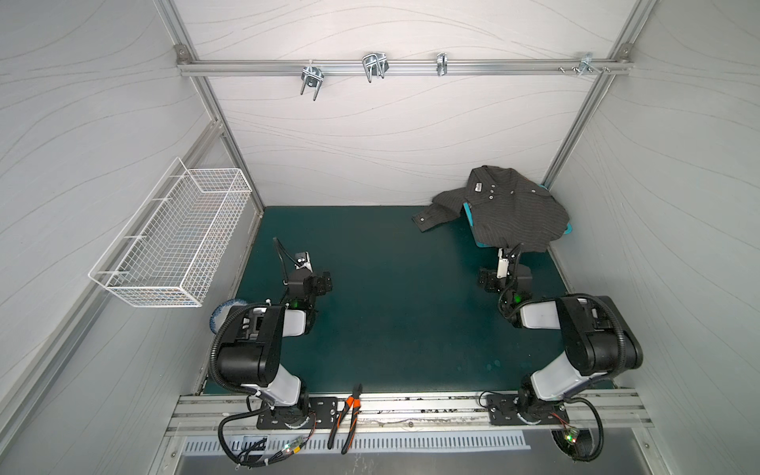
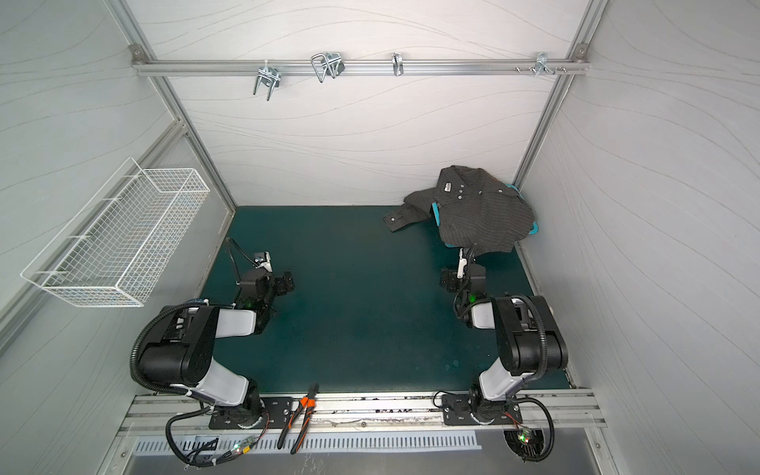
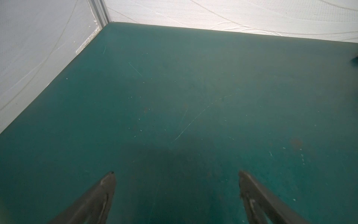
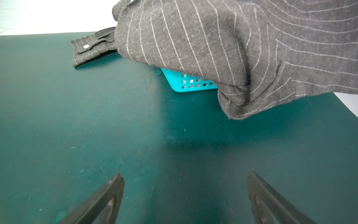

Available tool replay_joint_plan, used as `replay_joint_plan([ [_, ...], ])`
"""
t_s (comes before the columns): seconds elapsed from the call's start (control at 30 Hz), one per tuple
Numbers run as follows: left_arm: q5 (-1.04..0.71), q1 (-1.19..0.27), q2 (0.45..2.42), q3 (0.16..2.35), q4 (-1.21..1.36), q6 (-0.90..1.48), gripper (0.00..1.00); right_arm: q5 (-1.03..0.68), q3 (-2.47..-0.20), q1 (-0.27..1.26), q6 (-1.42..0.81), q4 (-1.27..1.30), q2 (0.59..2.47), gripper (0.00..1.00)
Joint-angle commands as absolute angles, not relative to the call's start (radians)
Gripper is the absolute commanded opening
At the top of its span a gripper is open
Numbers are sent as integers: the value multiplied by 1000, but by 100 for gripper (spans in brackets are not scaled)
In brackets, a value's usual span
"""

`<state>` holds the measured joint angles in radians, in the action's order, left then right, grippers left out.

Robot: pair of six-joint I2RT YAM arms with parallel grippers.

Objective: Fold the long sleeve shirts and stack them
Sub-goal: 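Reach the right gripper to the grey pinstriped shirt on the teal basket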

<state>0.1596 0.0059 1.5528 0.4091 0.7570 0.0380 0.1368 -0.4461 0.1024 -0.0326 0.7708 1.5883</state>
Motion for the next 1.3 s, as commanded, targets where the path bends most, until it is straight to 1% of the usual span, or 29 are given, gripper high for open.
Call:
replay_joint_plan([
  [0.0,150,11,1540,441,778,39,99,126,-441,102,-18,793,1569,99],
  [0.17,148,11,1537,440,779,39,99,127,-438,102,-16,802,1565,99],
  [0.2,154,10,1523,456,761,31,99,160,-461,107,-21,759,1542,99],
  [0.23,170,4,1490,508,628,34,99,226,-529,117,-32,594,1491,99],
  [0.27,200,-2,1445,603,421,37,99,328,-645,121,-76,371,1426,99],
  [0.3,269,-10,1423,709,253,74,99,417,-798,118,-193,82,1386,99],
  [0.33,339,-15,1408,801,137,145,99,457,-949,110,-298,-162,1372,99],
  [0.37,384,-13,1394,909,-9,274,99,476,-1101,101,-433,-399,1386,99],
  [0.4,379,-11,1388,1036,-205,405,93,484,-1212,98,-517,-535,1411,99],
  [0.43,343,-11,1393,1142,-380,501,88,493,-1215,102,-490,-516,1437,99],
  [0.47,273,-25,1402,1209,-468,587,83,441,-1226,78,-493,-491,1478,97],
  [0.5,187,-55,1407,1230,-474,629,80,323,-1281,35,-500,-526,1524,89],
  [0.53,153,-92,1411,1238,-468,644,80,261,-1348,9,-529,-583,1581,85],
  [0.57,139,-143,1416,1251,-476,642,81,238,-1429,2,-539,-648,1641,83],
  [0.67,114,-274,1431,1289,-524,554,83,242,-1654,39,-465,-769,1785,81],
  [0.77,59,-336,1410,1261,-538,503,84,301,-1829,79,-390,-842,1886,82],
  [0.83,11,-344,1379,1219,-533,503,85,327,-1934,68,-394,-896,1944,83],
  [1.0,-67,-355,1336,1132,-508,476,87,246,-2103,16,-416,-938,2077,81],
  [1.13,-69,-356,1353,1125,-526,453,84,215,-2195,17,-391,-985,2186,69],
  [1.27,-71,-356,1373,1126,-520,460,81,206,-2179,27,-390,-987,2221,67],
])
